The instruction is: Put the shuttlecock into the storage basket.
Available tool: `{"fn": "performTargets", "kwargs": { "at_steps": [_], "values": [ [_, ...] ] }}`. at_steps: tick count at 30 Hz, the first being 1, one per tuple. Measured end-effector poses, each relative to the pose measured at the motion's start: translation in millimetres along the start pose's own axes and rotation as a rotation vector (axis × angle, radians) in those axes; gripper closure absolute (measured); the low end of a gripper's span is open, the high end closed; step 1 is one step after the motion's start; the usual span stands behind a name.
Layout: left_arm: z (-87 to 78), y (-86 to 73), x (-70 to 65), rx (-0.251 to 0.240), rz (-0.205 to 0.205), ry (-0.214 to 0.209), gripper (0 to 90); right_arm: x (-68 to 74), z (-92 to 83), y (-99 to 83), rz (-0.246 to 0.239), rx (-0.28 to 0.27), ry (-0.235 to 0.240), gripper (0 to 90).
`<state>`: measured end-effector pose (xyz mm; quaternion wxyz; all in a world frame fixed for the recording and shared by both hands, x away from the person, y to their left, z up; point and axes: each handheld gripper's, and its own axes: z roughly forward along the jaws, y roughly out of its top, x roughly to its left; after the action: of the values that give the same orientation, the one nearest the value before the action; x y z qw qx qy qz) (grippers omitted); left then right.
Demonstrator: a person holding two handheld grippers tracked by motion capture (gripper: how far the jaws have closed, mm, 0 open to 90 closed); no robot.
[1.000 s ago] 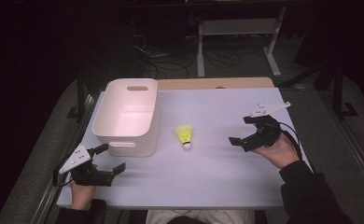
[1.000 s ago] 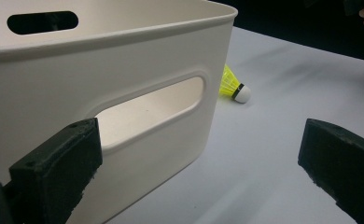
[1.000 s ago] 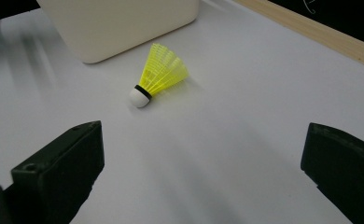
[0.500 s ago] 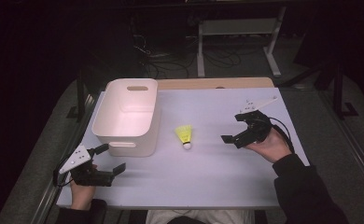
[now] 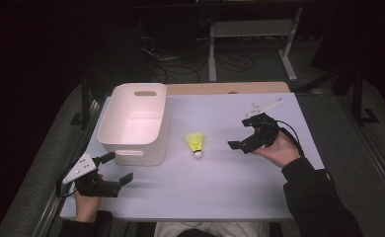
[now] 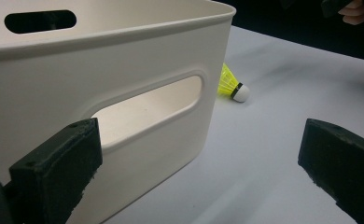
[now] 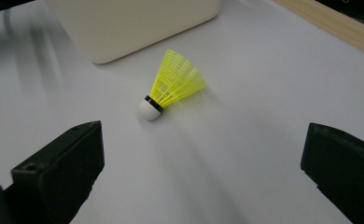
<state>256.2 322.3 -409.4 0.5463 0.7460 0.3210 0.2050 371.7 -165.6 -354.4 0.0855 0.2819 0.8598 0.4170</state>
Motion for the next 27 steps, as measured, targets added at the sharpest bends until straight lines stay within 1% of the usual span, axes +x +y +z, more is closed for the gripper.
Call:
{"fn": "performTargets", "kwargs": {
  "at_steps": [3, 17, 27],
  "values": [
    [0.0, 0.0, 0.0, 0.0, 0.0, 0.0, 0.0, -1.3, 2.3, 2.4, 0.003, 0.004, 0.005, 0.0],
    [0.0, 0.0, 0.0, 0.0, 0.001, -0.002, 0.0, -1.7, 17.2, 13.9, -0.017, 0.015, 0.031, 0.0],
    [-0.2, 0.1, -0.1, -0.002, -0.001, -0.004, 0.0, -3.9, 29.8, 17.8, -0.011, 0.035, 0.041, 0.0]
  ]
}}
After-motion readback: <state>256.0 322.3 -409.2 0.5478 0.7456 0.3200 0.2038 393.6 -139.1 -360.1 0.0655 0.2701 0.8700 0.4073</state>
